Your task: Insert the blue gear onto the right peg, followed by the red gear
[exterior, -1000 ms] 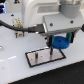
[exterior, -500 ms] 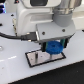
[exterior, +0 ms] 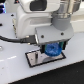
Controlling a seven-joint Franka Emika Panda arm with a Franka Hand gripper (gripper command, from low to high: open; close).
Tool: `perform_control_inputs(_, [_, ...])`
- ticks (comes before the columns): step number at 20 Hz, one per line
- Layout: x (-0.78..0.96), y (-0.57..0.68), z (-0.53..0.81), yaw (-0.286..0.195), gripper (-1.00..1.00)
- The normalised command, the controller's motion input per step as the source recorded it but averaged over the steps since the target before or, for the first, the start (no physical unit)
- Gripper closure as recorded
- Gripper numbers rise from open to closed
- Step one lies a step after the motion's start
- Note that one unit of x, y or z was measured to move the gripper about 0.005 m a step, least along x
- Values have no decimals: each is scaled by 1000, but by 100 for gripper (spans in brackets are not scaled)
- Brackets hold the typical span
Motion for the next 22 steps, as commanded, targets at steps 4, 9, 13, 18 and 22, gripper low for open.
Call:
perform_control_inputs(4, [18, 72, 266, 0, 100])
perform_control_inputs(9, [123, 1, 26, 0, 100])
perform_control_inputs(13, [139, -77, -101, 0, 100])
perform_control_inputs(18, [182, -63, -84, 0, 100])
perform_control_inputs(22, [201, -62, -119, 0, 100])
